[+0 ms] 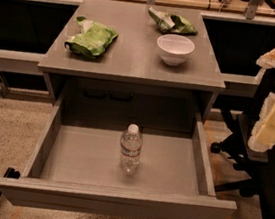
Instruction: Pick water bottle from top drawer and place on counter
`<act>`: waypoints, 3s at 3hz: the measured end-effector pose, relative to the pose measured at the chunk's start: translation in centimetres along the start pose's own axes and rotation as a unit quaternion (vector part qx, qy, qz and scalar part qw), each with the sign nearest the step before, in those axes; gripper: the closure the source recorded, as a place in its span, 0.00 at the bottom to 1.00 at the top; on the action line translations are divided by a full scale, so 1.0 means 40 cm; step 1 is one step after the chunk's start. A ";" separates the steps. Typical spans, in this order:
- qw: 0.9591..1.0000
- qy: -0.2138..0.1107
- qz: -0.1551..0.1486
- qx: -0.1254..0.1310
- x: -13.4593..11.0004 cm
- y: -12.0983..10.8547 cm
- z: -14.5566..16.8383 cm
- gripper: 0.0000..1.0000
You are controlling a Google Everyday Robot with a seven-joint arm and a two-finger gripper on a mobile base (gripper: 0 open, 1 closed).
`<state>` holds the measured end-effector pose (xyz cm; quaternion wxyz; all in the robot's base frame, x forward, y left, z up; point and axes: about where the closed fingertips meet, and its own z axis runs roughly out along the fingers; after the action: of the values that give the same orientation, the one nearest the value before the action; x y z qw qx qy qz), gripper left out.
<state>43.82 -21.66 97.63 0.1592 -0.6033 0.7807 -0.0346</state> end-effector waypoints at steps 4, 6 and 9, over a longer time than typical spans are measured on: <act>0.992 -0.122 -0.015 -0.030 -0.101 0.019 0.138 0.00; 0.983 -0.164 0.040 -0.073 -0.100 0.063 0.286 0.00; 0.961 -0.244 0.065 -0.115 -0.193 0.105 0.488 0.00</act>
Offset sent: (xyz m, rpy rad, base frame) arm 0.0151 0.0442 -0.0350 0.2361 -0.0381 0.1018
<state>47.29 -10.47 79.70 0.2761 -0.5558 0.7543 0.2141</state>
